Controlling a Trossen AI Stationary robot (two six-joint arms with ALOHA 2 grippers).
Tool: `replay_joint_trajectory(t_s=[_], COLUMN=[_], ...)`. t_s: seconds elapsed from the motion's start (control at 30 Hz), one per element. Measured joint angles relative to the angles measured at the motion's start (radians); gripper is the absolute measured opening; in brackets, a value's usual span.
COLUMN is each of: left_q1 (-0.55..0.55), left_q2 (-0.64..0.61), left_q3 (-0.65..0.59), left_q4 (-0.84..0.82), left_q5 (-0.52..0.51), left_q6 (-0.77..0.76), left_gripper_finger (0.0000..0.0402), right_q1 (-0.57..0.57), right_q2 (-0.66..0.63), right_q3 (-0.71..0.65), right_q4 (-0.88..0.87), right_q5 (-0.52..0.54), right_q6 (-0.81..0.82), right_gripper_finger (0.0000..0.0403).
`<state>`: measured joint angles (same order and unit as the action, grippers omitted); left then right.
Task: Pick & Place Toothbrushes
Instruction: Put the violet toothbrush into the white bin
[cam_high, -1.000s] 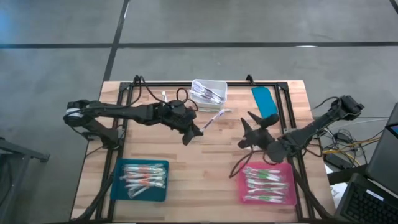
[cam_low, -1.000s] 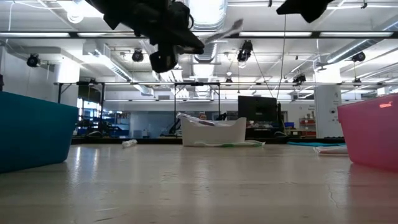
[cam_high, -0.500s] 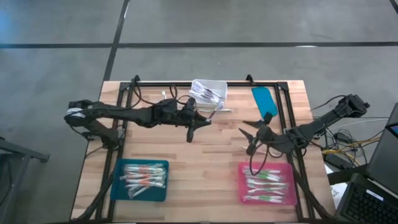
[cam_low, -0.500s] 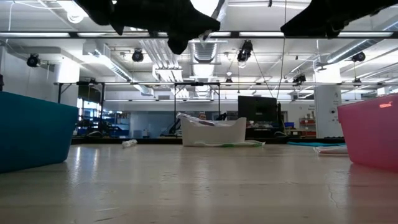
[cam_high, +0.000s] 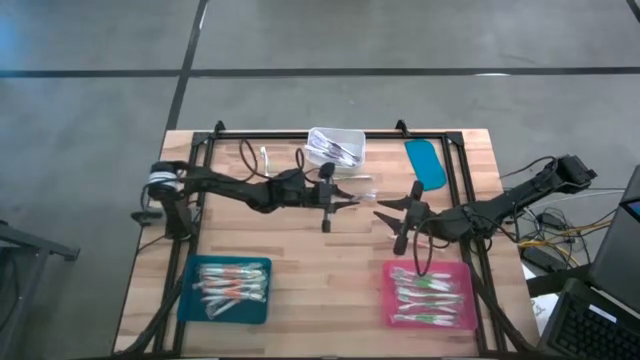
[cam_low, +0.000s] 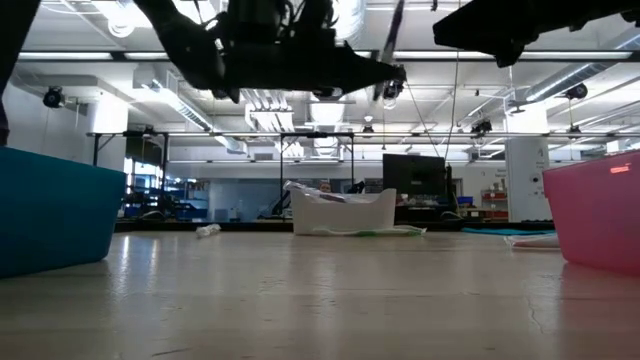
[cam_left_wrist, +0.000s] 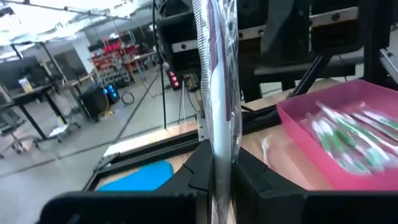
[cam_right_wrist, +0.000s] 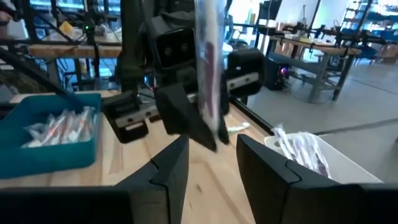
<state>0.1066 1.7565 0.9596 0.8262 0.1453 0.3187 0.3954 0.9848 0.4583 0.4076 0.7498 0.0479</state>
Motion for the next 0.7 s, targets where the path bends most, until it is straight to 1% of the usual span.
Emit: replay_joint_trajectory(t_s=[0.13,0.3,0.47,0.7], left_q1=[-0.001,-0.008,-0.012,-0.012], left_q2=[0.065,0.115,0.113,0.112], left_q3=[0.066,0.15,0.175,0.176], left_q4=[0.024,0.029,0.022,0.019], left_q5=[0.018,0.024,0.054,0.054], left_q6=[-0.003,-0.006,-0.005,-0.006], left_gripper_finger=[0.003,0.003,0.003,0.003], right_q1=[-0.002,-0.005,-0.012,-0.049], right_q2=[-0.001,-0.001,-0.001,-0.001], right_q3=[0.004,0.005,0.006,0.007], right_q4=[0.0,-0.001,0.0,0.059], right_q5=[0.0,0.001,0.002,0.005], right_q6=[-0.007,-0.023,-0.034,-0.051], right_gripper_finger=[0.0128,0.0144,0.0164,0.0185])
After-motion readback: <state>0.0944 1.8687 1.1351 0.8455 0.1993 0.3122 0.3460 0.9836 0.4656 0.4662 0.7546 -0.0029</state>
